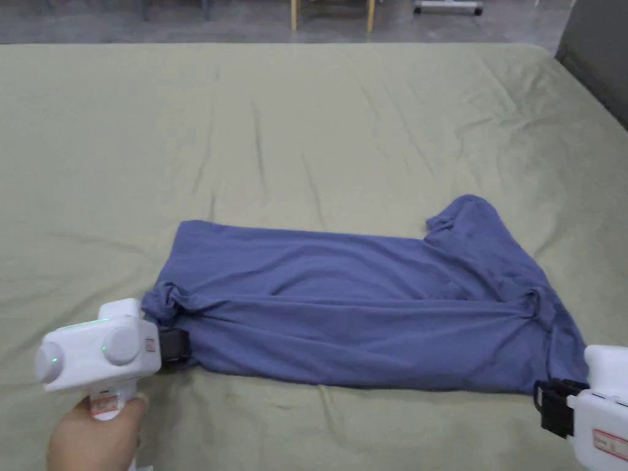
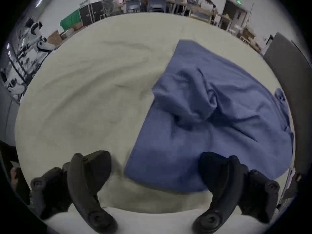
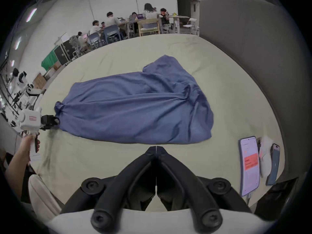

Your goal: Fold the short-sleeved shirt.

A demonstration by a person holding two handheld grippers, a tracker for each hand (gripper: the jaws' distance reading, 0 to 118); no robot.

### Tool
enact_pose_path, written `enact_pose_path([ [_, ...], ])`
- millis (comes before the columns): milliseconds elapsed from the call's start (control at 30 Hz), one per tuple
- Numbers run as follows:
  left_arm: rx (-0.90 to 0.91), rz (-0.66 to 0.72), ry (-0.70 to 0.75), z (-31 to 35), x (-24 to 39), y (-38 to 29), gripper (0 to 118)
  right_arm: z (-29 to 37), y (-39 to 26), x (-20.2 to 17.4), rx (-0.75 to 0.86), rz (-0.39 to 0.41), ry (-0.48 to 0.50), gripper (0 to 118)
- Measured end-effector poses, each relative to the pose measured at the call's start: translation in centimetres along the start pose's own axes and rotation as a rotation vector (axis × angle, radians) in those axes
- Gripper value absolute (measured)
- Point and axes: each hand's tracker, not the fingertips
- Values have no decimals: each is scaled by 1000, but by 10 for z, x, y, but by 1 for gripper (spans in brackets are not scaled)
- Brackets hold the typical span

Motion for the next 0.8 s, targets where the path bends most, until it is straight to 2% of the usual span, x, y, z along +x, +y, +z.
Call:
enact_pose_path([
  [67,53,19,-20,25,4,-1,42,-8,5,14,-7,-7,-67,2],
  [100,79,40,-43,38,7,-1,4,-22,4,26,-16,-13,-78,2],
  [133,103,65,-87,43,3,-1,4,-27,6,38,-28,-24,-74,2],
  [167,80,126,-207,48,1,-3,4,-30,8,47,-40,-42,-57,2],
  [200,83,163,-236,51,4,-4,4,-34,12,58,-49,-55,-51,2],
  [233,71,114,-183,53,6,-5,4,-40,14,66,-50,-59,-49,4],
  [300,64,106,-209,61,3,-3,4,-54,23,81,-36,-84,27,28],
  [333,66,111,-217,63,1,-3,4,-62,30,88,-58,-95,25,28],
  [367,62,117,-225,64,-1,-3,4,-70,36,88,-81,-121,-2,79],
  [400,62,130,-232,61,-6,4,4,-82,37,90,-118,-146,-27,118],
  [433,81,138,-236,60,-11,8,4,-75,43,92,-33,-168,-26,112],
  [533,80,145,-236,73,-9,1,4,-117,42,87,-172,-189,-7,117],
  [600,71,140,-228,75,-11,-2,4,-129,39,83,-236,-173,-44,111],
  [633,67,142,-229,75,-14,-2,4,-129,36,78,-250,-138,-58,104],
  [667,59,161,-245,74,-21,3,4,-121,36,72,-216,-60,-118,99],
  [700,55,187,-269,75,-28,5,4,-113,37,68,-191,-47,-103,81],
  [733,91,242,-286,78,-36,4,4,-100,38,68,-157,-51,-62,19],
  [767,106,273,-293,83,-43,3,4,-98,37,75,-140,-106,-3,7],
  [800,104,297,-319,85,-52,-3,4,-91,35,77,-145,-149,50,7],
])
